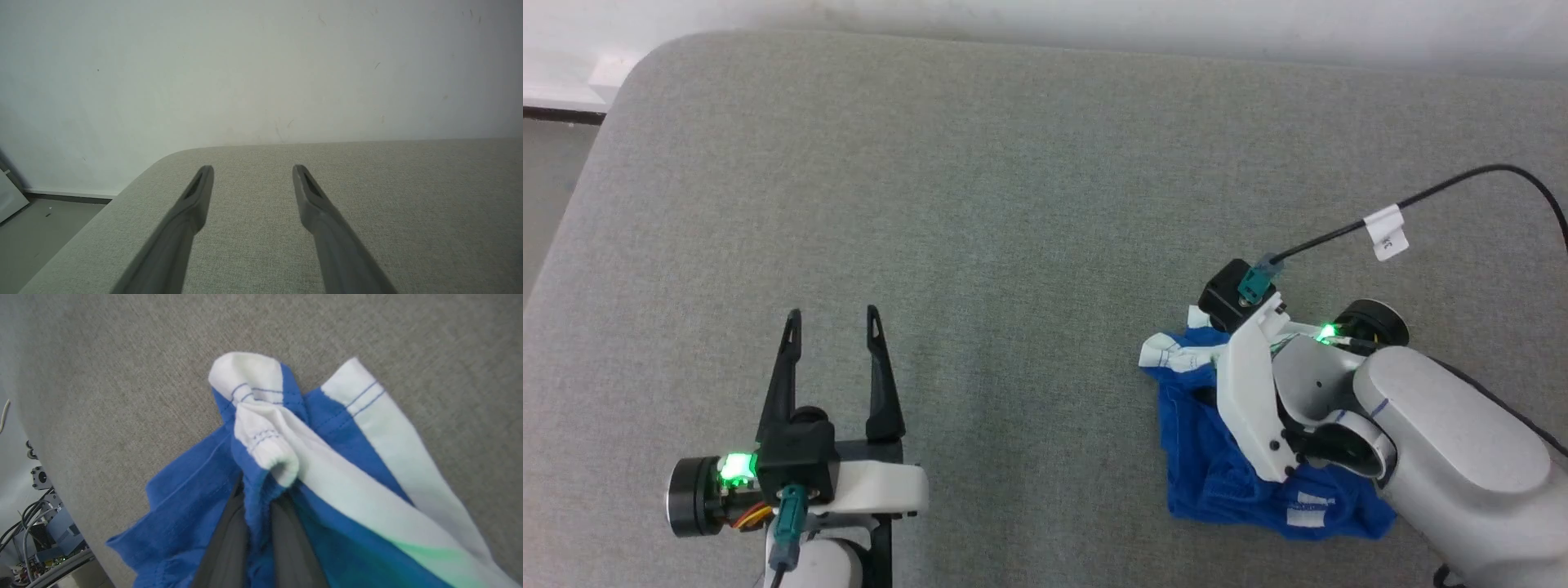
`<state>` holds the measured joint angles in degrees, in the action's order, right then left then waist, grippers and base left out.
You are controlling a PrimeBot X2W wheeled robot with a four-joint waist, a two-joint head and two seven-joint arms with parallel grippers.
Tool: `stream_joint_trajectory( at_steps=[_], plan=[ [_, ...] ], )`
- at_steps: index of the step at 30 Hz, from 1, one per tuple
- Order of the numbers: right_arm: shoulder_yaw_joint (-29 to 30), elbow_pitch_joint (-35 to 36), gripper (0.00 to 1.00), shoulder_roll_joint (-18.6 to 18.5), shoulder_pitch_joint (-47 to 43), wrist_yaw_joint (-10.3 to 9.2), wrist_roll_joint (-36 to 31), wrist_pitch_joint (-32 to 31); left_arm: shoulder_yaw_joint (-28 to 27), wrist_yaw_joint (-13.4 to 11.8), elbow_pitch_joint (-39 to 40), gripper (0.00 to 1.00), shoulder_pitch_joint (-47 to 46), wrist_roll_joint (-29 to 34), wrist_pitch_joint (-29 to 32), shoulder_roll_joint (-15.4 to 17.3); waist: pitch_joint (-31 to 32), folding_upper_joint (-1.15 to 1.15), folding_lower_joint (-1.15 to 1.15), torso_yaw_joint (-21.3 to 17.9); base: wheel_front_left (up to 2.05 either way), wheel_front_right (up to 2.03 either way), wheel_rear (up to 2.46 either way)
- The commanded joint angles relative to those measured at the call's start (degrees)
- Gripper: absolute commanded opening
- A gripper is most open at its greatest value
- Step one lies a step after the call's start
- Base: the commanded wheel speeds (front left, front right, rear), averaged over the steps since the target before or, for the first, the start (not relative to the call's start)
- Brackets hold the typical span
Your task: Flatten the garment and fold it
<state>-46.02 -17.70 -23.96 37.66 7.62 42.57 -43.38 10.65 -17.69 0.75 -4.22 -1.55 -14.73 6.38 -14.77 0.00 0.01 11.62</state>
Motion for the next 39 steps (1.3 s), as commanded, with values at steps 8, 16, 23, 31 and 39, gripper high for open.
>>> stream_joint_trajectory(
  at_steps=[8, 16, 23, 31, 39],
  plan=[
    [2.2, 7.7, 1.00, -6.5, 1.4, -0.13, -0.2, 13.7, -2.3, 0.7, -1.1, 1.00, 1.8, 0.4, -0.3, 1.5, 5.4, 0.00, -0.01, -4.5, 0.00, 0.00, 0.00],
    [16.6, 16.2, 1.00, -9.6, -3.0, -0.13, -6.2, 26.8, -3.4, 1.4, 0.1, 1.00, 2.8, 0.7, -0.3, 2.7, 7.6, 0.00, -0.01, -9.2, 0.00, 0.00, 0.00],
    [35.7, 17.9, 1.00, -0.3, -13.3, -0.13, -20.3, 42.6, -3.8, 1.3, 1.2, 1.00, 3.1, 0.9, -0.3, 2.8, 8.1, 0.00, -0.01, -11.9, 0.00, 0.00, 0.00],
    [47.3, 20.6, 1.00, 12.3, -26.3, -0.13, -30.1, 54.8, -4.8, 1.1, 2.0, 1.00, 4.3, 0.5, -0.3, 2.8, 8.3, 0.00, -0.01, -13.6, 0.00, 0.00, 0.00],
    [48.5, 21.1, 1.00, 18.3, -35.8, -0.13, -32.5, 58.2, -5.2, 1.8, 2.9, 1.00, 5.3, 0.1, -0.3, 2.7, 8.5, 0.00, -0.01, -13.4, 0.00, 0.00, 0.00]
  ],
)
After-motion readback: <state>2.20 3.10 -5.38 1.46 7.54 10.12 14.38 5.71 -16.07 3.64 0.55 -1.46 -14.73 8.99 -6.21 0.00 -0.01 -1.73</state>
